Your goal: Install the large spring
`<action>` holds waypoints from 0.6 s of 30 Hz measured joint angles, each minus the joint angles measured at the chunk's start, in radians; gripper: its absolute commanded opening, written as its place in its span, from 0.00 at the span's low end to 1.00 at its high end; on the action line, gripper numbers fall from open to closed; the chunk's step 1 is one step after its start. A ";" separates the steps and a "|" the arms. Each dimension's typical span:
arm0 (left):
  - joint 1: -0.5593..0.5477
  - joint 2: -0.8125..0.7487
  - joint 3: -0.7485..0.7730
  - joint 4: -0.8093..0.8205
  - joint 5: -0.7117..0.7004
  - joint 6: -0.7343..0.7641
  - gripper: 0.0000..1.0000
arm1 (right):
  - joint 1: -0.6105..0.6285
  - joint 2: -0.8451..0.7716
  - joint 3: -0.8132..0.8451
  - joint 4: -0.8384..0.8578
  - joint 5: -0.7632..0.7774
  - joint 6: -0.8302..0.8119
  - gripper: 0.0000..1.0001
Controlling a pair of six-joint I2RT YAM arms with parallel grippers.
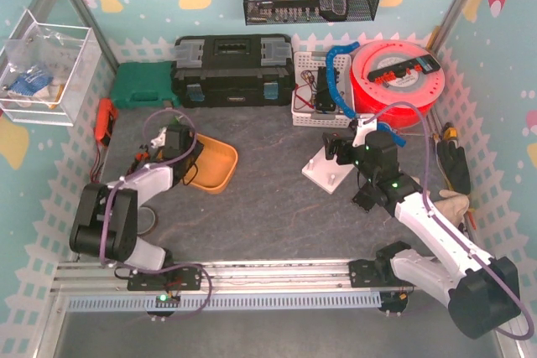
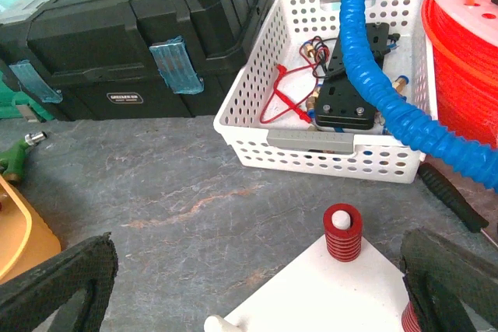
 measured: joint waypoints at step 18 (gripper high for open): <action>-0.142 -0.466 -0.257 0.142 0.000 0.163 0.18 | 0.000 0.035 0.002 0.007 -0.075 -0.001 0.97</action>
